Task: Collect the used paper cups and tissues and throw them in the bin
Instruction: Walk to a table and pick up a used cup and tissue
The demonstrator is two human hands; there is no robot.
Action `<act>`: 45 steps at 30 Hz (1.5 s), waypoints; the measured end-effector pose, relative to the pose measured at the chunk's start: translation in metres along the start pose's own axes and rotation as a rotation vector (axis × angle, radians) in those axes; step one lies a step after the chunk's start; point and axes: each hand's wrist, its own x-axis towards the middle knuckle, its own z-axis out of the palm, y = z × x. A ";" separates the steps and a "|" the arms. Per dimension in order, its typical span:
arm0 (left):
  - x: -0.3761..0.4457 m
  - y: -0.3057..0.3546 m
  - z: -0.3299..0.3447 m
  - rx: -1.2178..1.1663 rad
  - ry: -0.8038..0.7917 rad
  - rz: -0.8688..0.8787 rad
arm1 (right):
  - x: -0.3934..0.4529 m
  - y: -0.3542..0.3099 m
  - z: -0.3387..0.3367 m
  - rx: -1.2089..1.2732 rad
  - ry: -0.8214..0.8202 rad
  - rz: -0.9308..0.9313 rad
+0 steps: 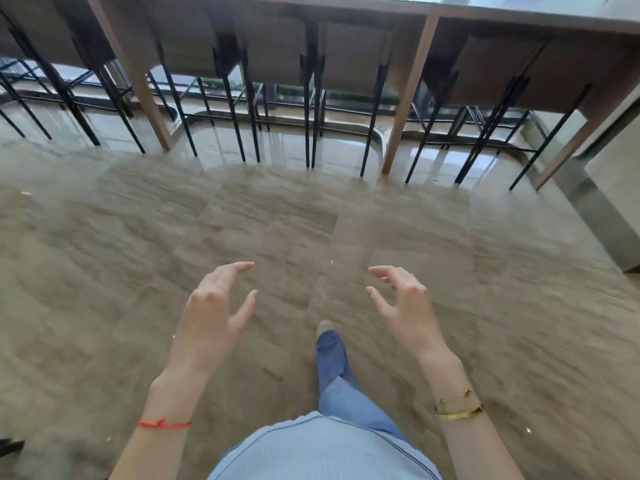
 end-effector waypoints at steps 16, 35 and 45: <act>0.376 -0.054 0.027 0.015 0.148 -0.095 | 0.432 -0.020 0.033 0.013 -0.096 -0.183; 0.761 -0.241 -0.016 0.078 0.195 -0.188 | 0.844 -0.108 0.188 0.035 -0.148 -0.229; 0.926 -0.319 -0.033 0.071 0.143 -0.216 | 1.012 -0.137 0.264 0.033 -0.156 -0.210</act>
